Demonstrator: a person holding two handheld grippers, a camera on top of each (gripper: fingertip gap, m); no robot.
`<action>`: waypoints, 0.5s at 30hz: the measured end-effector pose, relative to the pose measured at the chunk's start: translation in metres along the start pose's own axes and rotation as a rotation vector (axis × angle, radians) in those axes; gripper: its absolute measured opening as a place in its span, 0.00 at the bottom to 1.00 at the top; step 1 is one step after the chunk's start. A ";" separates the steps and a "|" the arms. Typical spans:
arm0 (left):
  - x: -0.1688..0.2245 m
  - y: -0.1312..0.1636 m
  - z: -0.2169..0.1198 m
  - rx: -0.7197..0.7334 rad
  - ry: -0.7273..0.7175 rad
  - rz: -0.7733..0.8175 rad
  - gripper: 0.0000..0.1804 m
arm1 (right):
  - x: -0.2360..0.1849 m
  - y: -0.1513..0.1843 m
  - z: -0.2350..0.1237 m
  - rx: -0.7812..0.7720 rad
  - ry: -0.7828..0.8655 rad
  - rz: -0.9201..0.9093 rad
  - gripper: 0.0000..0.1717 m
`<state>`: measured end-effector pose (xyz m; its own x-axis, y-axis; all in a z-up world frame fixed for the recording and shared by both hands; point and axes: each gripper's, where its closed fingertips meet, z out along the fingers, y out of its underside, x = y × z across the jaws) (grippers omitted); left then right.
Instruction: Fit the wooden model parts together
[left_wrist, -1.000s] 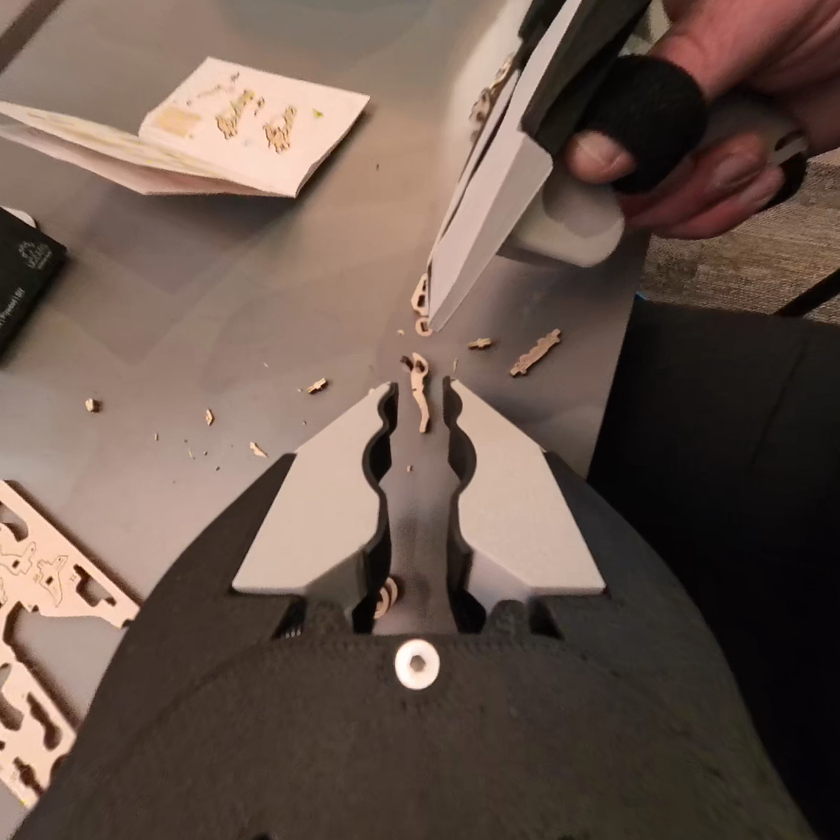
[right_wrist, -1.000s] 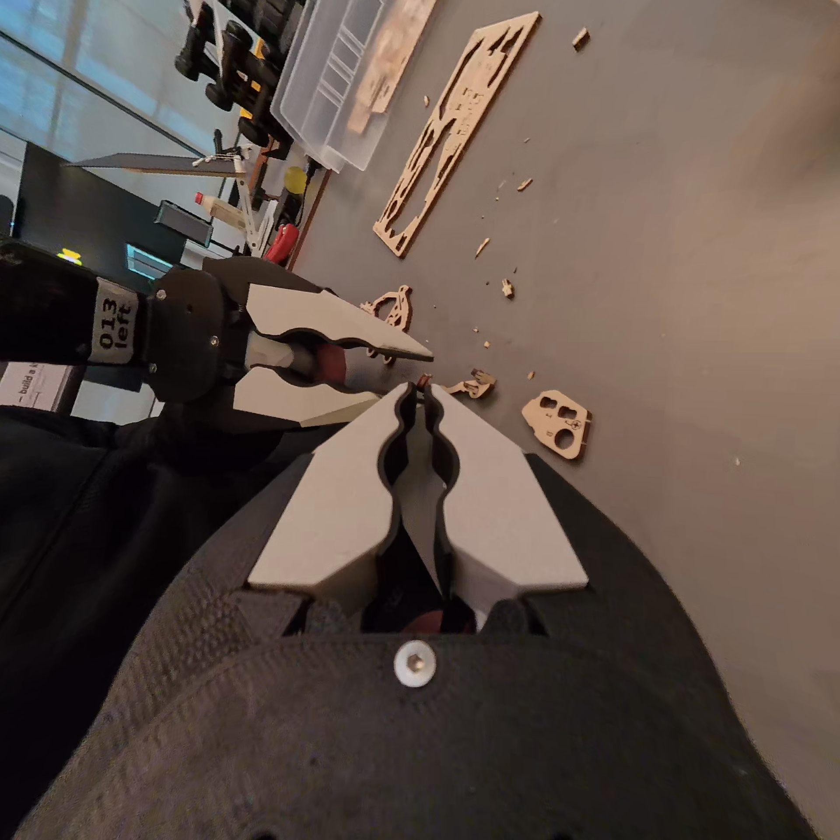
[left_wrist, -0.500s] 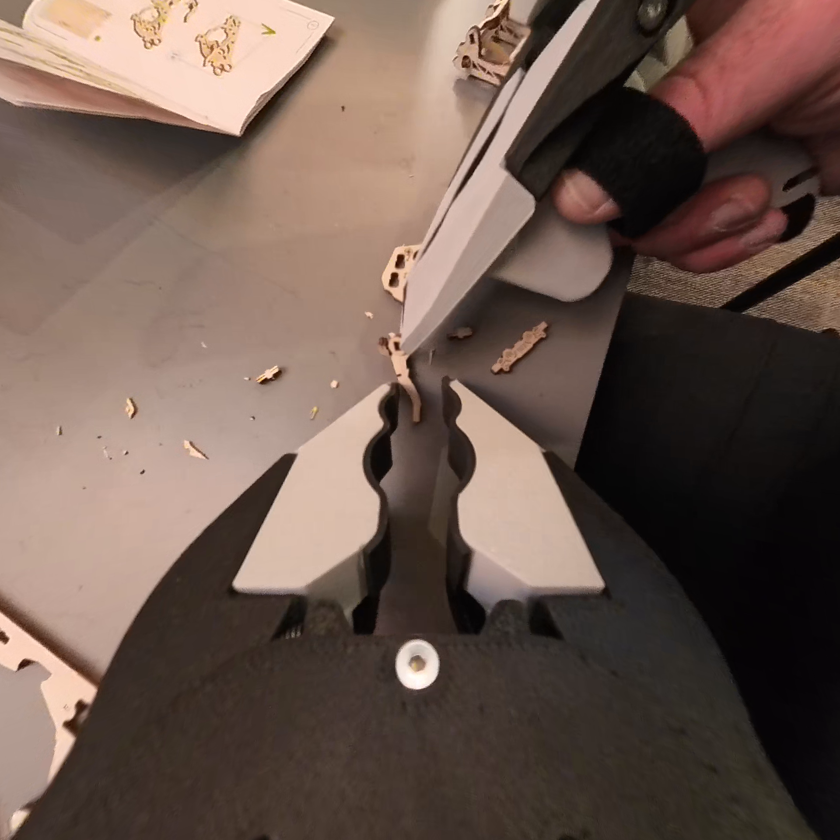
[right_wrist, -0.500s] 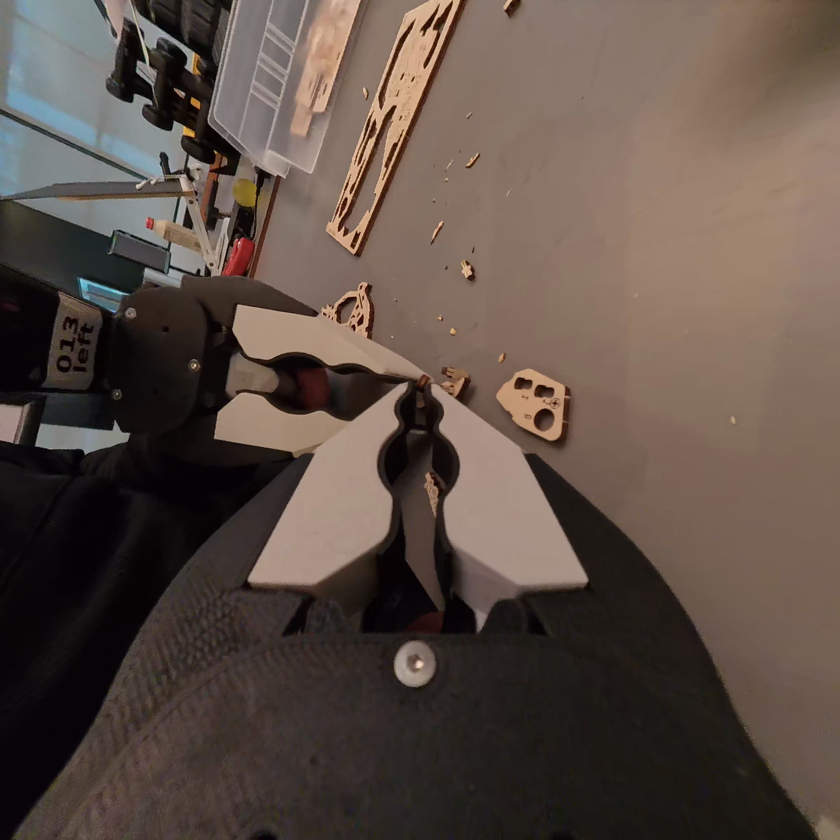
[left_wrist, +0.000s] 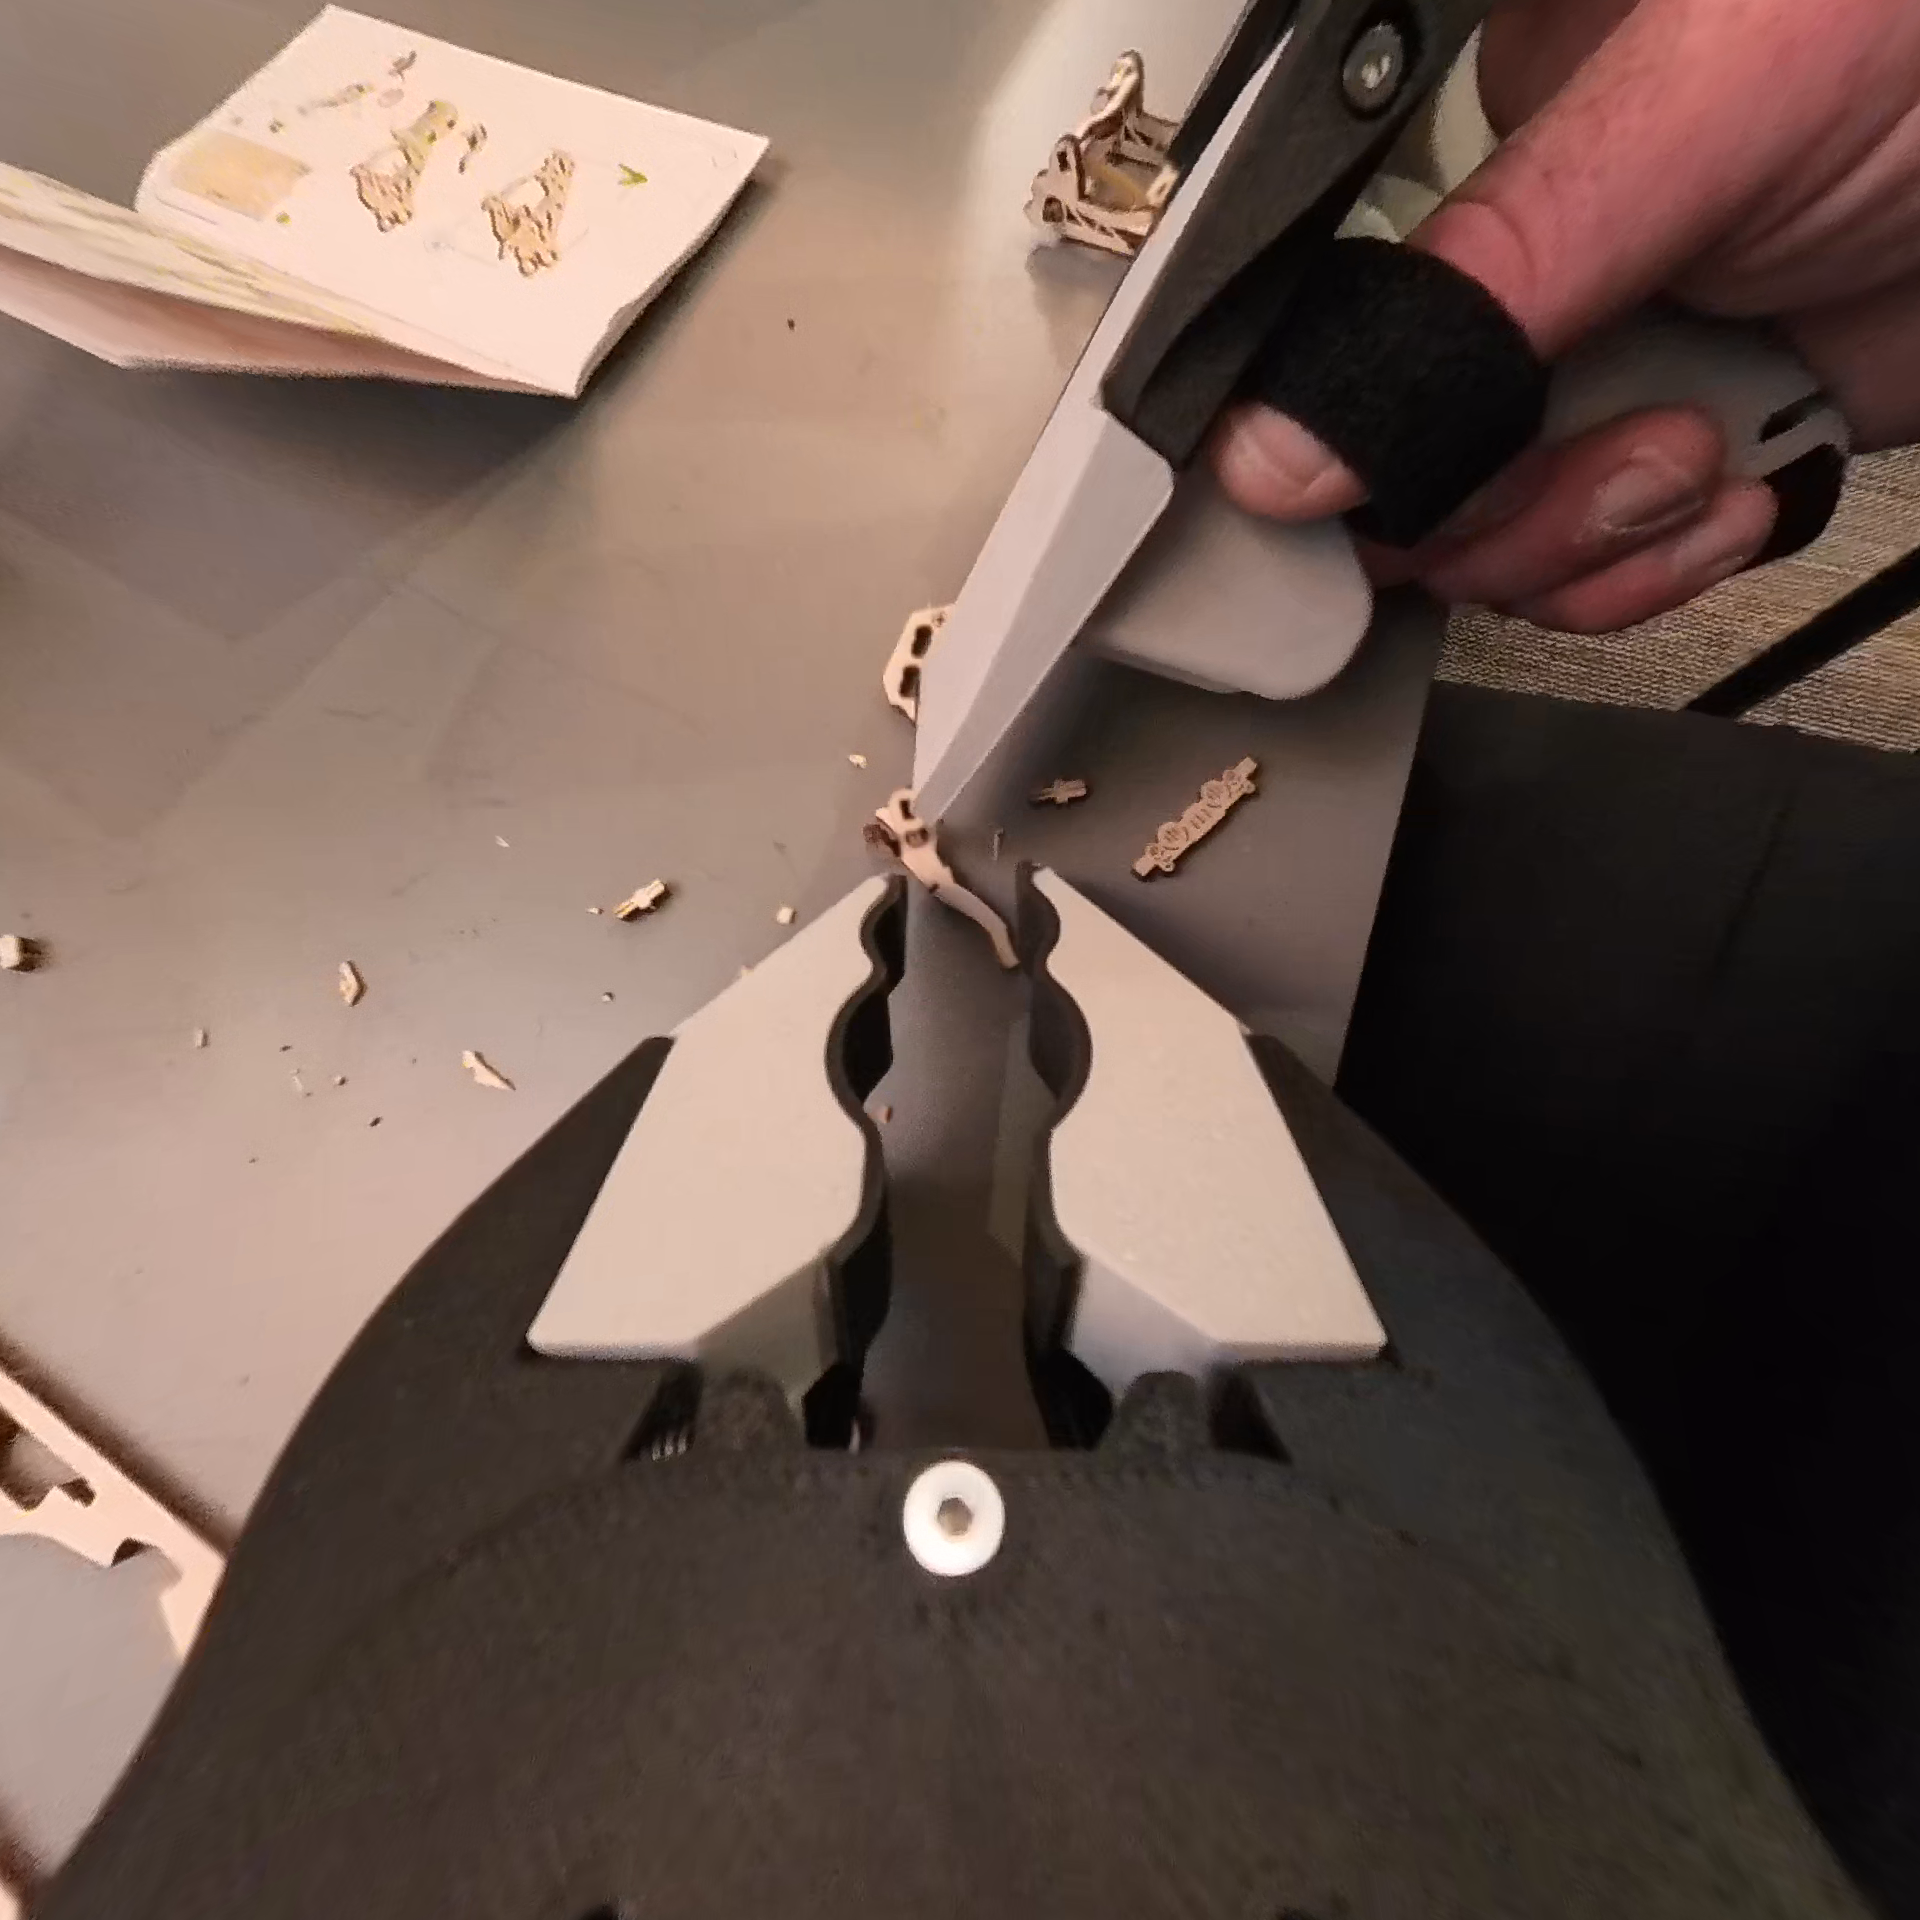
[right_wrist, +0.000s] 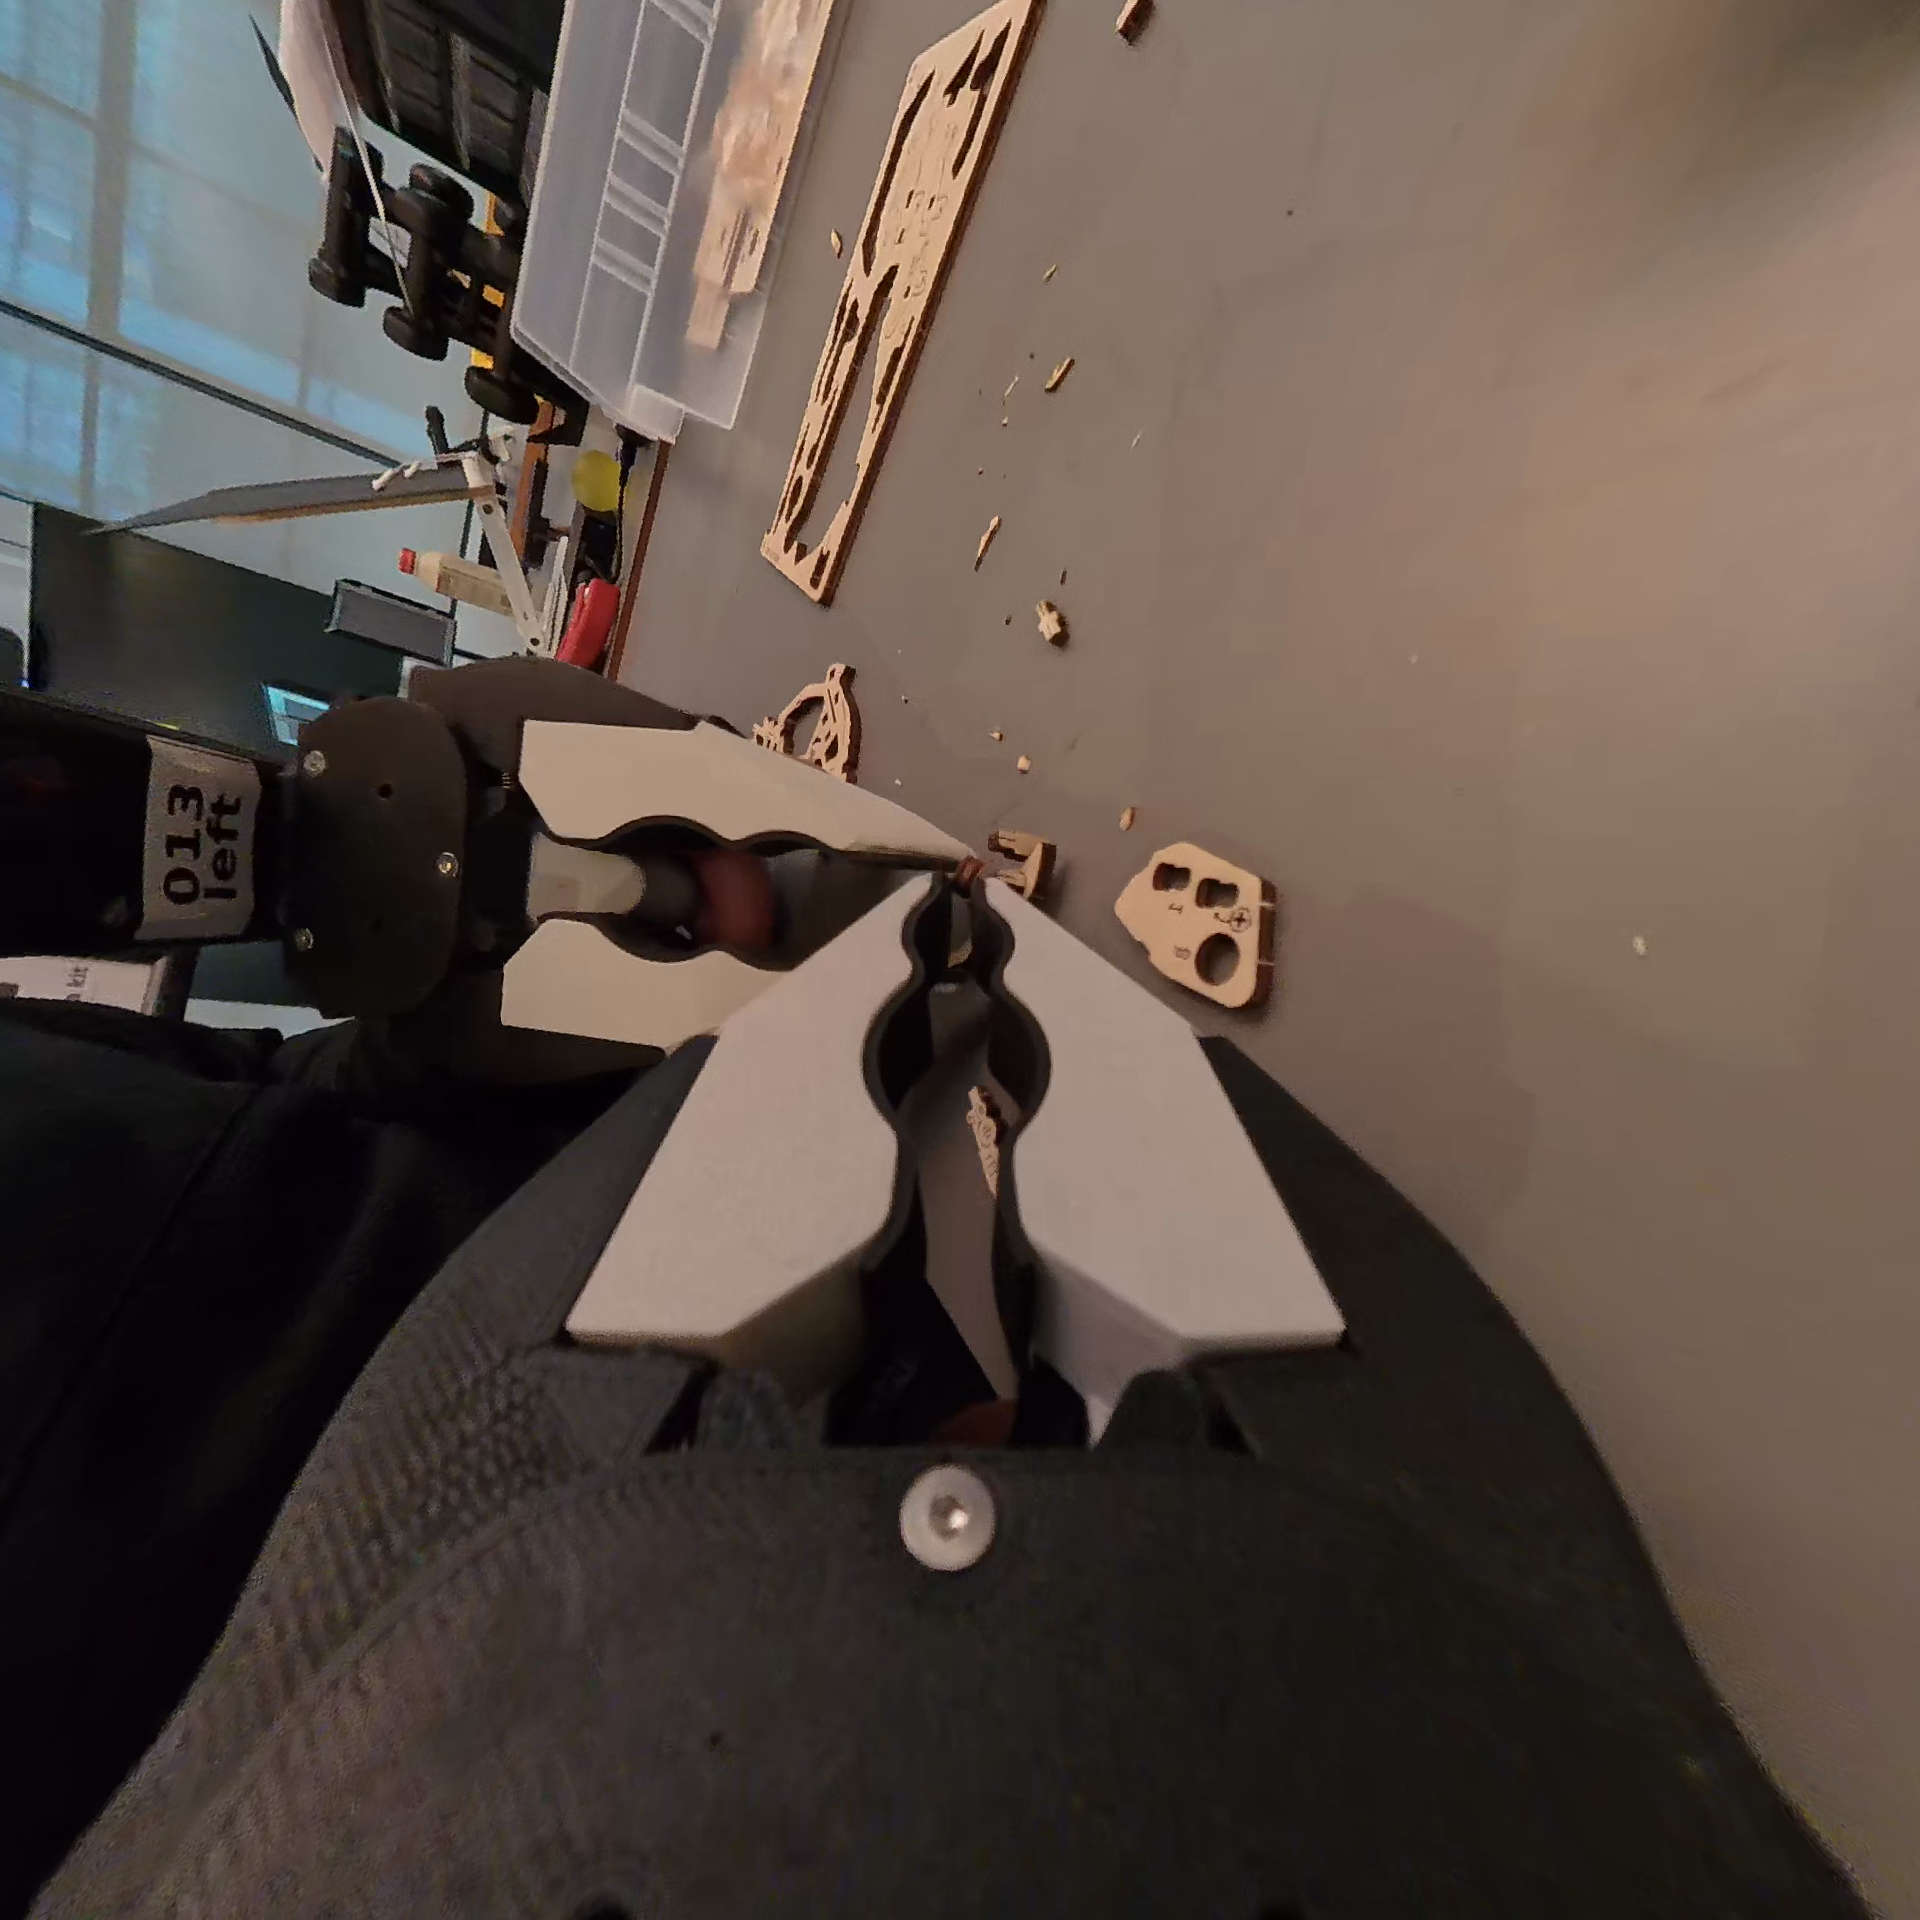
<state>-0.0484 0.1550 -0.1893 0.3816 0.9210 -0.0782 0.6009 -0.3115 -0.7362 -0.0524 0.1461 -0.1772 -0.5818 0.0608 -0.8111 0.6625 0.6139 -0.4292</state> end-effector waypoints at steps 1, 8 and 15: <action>0.000 -0.001 -0.001 0.007 -0.002 0.006 0.10 | 0.000 0.000 0.000 -0.005 -0.002 -0.003 0.00; 0.004 -0.006 -0.001 0.037 -0.002 0.049 0.11 | 0.001 0.001 0.002 -0.036 -0.016 0.022 0.01; 0.004 -0.005 0.001 0.034 0.003 0.050 0.12 | 0.003 0.002 0.002 -0.048 -0.001 0.041 0.01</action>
<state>-0.0507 0.1610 -0.1867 0.4126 0.9037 -0.1141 0.5566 -0.3493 -0.7538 -0.0515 0.1458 -0.1816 -0.5539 0.0859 -0.8281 0.6622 0.6483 -0.3757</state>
